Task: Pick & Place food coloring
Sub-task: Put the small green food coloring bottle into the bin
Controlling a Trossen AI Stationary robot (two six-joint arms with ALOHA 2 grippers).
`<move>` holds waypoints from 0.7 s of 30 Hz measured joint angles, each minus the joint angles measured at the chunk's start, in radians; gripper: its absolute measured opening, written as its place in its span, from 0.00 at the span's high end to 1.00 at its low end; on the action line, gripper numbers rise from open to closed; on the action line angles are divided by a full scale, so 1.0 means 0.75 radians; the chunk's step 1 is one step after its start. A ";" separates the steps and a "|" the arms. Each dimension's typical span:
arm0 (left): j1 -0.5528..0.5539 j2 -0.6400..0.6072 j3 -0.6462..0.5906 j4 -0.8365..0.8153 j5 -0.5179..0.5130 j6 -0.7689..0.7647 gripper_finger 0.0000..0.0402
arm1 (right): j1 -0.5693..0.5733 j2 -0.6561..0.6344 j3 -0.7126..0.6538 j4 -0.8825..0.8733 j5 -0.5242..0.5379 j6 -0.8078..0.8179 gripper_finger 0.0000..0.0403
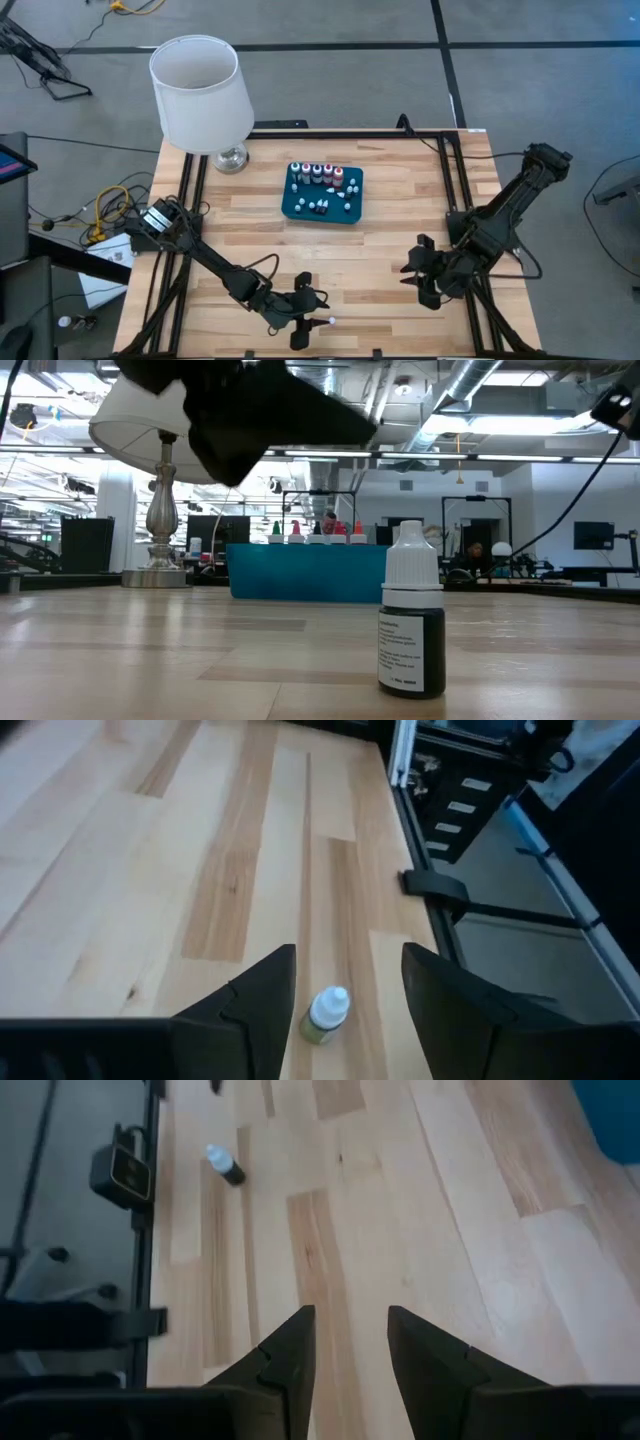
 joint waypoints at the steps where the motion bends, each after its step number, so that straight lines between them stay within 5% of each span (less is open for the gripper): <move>1: 0.003 0.004 0.002 0.005 0.006 0.006 0.56 | 0.003 -0.021 -0.024 0.024 0.015 0.003 0.71; 21: 0.051 0.226 0.098 0.110 0.214 0.075 0.56 | -0.033 -0.056 -0.127 0.127 0.019 0.003 0.71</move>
